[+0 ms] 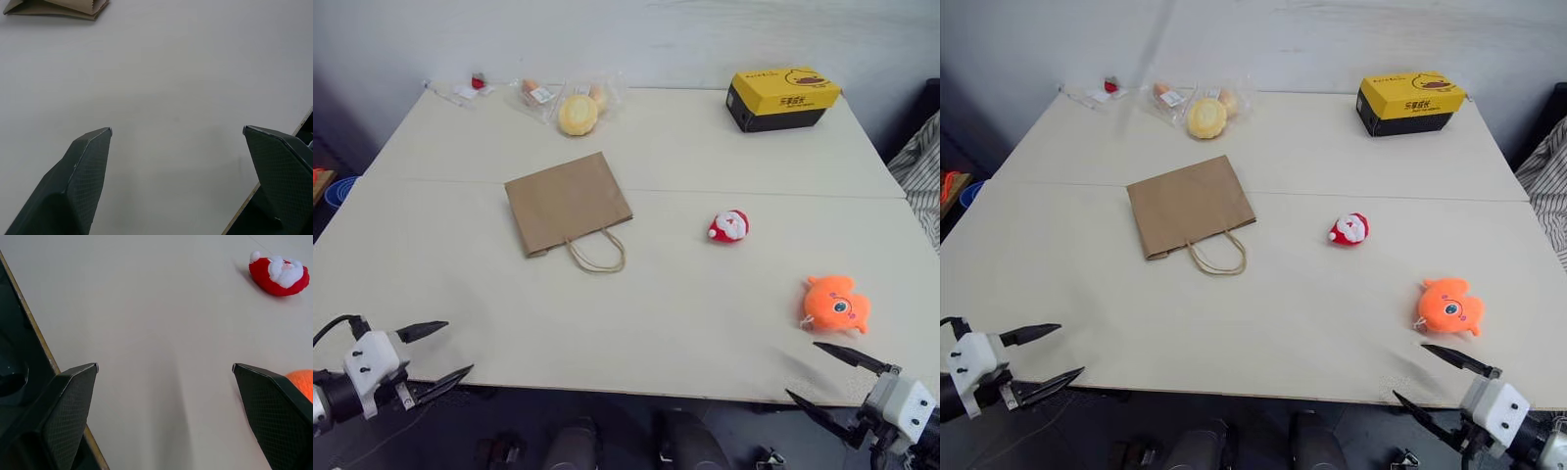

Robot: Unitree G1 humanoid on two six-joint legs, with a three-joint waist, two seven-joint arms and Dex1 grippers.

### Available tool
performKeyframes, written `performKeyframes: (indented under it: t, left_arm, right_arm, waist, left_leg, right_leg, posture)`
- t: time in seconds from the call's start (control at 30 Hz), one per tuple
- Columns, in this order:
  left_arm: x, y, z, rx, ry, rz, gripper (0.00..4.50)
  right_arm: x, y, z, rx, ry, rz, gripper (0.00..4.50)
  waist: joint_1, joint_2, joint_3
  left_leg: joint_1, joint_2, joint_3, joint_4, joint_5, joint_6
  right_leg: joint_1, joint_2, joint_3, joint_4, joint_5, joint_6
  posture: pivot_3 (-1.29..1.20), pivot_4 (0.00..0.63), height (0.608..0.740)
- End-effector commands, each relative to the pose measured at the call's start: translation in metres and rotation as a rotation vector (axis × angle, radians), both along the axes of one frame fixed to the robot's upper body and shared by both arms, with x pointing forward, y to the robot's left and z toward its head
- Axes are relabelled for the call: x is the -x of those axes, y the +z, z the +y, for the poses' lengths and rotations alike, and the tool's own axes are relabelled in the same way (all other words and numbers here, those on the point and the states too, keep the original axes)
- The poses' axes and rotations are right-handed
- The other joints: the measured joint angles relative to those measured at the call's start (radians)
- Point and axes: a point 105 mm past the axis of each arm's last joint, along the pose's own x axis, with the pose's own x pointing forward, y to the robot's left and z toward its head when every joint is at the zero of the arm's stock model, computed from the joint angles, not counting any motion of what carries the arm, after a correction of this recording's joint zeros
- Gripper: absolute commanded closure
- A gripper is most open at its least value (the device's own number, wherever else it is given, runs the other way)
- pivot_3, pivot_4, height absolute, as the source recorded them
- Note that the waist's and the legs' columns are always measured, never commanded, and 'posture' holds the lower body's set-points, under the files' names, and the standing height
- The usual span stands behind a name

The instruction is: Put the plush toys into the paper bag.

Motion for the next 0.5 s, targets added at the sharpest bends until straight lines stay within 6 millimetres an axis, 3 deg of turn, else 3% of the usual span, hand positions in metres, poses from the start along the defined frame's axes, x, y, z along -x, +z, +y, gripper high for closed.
performKeyframes:
  t: [0.03, 0.1, 0.27, 0.5]
  left_arm:
    - [-0.002, 0.006, 0.002, -0.022, -0.021, -0.043, 0.0]
    - [-0.006, 0.01, -0.001, 0.035, -0.01, -0.032, 0.0]
    - [-0.027, 0.038, -0.036, 0.205, -0.169, 0.065, 0.0]
    - [-0.096, 0.068, -0.087, 0.085, -0.37, -0.071, 0.0]
  right_arm:
    - [-0.003, 0.002, 0.002, -0.01, -0.008, -0.022, 0.01]
    - [-0.006, 0.007, 0.01, -0.033, 0.007, -0.037, 0.01]
    - [-0.015, 0.033, 0.049, -0.176, 0.076, -0.114, 0.01]
    - [-0.037, 0.07, 0.084, -0.34, 0.05, -0.252, 0.01]
  waist:
    - [0.0, 0.0, 0.0]
    - [0.001, 0.0, 0.0]
    - [0.002, 0.0, 0.0]
    - [0.003, 0.001, -0.001]
  left_leg:
    - [0.0, 0.0, 0.0, 0.0, 0.0, 0.0]
    - [0.0, 0.0, 0.0, 0.0, 0.0, 0.0]
    - [0.0, 0.0, -0.001, 0.002, 0.001, -0.001]
    - [-0.001, 0.0, -0.002, 0.004, 0.004, -0.005]
  right_leg:
    - [0.0, 0.0, 0.0, 0.0, 0.0, 0.0]
    - [0.0, 0.0, 0.0, 0.0, 0.0, 0.0]
    - [0.0, 0.0, -0.001, 0.004, 0.0, 0.0]
    - [-0.001, -0.001, -0.004, 0.008, 0.0, 0.0]
  posture:
    - [0.0, 0.15, 0.74]
    - [0.0, 0.15, 0.74]
    - [0.0, 0.15, 0.74]
    - [0.0, 0.15, 0.74]
